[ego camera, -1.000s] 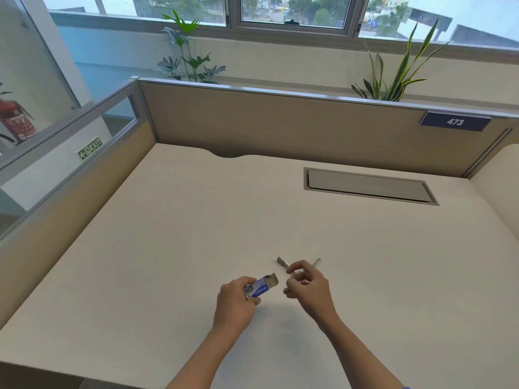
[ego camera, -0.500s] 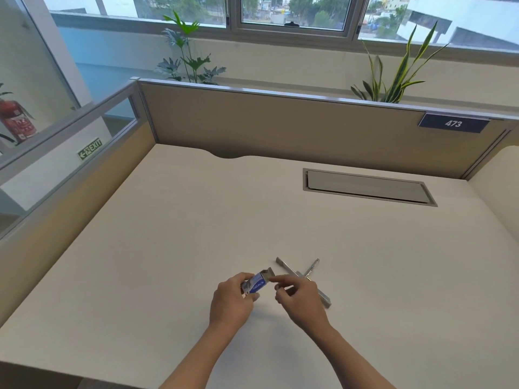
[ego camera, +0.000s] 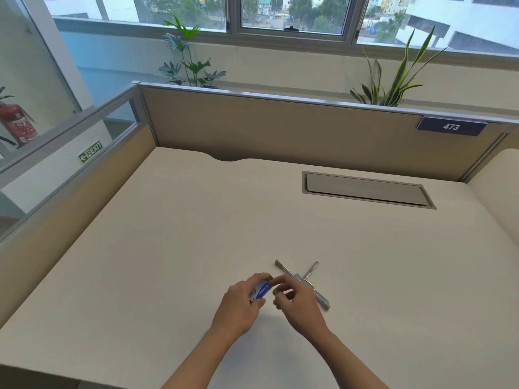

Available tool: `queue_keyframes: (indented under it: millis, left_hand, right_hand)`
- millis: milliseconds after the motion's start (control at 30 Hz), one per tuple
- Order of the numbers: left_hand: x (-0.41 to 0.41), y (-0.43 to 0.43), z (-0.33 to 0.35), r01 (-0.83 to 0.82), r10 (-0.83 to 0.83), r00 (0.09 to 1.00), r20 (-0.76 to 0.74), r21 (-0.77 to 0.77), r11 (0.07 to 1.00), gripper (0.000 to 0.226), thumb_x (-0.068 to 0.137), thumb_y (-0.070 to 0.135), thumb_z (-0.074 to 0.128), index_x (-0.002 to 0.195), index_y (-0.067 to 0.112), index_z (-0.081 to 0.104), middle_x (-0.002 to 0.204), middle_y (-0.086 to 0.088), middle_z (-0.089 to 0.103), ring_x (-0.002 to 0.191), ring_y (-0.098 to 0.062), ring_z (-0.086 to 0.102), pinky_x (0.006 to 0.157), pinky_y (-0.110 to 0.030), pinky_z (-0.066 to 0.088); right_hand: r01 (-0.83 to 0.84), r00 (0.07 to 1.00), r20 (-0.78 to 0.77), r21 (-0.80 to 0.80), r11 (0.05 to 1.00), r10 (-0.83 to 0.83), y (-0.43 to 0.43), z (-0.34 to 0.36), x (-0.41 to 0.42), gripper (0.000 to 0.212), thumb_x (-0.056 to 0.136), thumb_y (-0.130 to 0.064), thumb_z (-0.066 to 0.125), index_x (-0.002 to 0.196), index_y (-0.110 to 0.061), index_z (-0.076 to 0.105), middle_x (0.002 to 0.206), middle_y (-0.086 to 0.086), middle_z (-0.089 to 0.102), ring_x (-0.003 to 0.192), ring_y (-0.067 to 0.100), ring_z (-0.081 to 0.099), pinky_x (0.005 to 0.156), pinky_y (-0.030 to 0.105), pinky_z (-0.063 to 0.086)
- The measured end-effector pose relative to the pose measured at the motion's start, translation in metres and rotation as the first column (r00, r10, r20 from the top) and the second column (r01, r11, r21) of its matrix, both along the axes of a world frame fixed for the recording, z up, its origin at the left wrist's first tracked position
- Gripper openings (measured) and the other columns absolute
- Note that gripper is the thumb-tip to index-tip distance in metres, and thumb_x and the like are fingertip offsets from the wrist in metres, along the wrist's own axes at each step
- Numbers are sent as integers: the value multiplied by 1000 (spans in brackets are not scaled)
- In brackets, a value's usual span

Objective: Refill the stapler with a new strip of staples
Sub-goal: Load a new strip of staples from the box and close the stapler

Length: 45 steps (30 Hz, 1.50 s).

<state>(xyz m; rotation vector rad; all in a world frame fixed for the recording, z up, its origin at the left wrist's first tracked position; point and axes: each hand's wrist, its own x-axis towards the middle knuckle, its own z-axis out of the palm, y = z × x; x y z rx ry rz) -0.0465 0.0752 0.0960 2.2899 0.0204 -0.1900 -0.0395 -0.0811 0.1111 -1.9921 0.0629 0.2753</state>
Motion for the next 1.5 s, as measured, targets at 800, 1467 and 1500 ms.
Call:
queue_keyframes:
  millis: [800, 1467, 1500]
  left_hand:
    - [-3, 1, 7, -41, 38, 999, -29, -92, 995, 54, 86, 9, 66, 123, 44, 49, 100, 2, 65, 84, -9, 71, 77, -24, 55]
    - [1, -4, -2, -43, 28, 991, 133, 111, 993, 45, 82, 3, 70, 122, 23, 64, 115, 5, 71, 100, -11, 67, 74, 6, 35]
    - [1, -4, -3, -44, 28, 990, 137, 114, 992, 45, 82, 3, 70, 122, 24, 64, 114, 6, 71, 99, -10, 67, 73, 5, 36]
  right_hand:
    - [132, 942, -335, 380, 915, 4, -11, 6, 17, 19, 89, -19, 72, 94, -2, 79, 71, 8, 55, 67, 16, 57, 75, 19, 55]
    - [292, 921, -350, 318, 902, -175, -7, -1, 18, 8, 80, -4, 75, 74, -5, 81, 59, 6, 58, 58, 18, 54, 74, 25, 57]
    - [296, 920, -347, 314, 902, -181, -7, -1, 18, 8, 80, -4, 75, 75, -4, 81, 57, 4, 58, 56, 16, 54, 72, 23, 59]
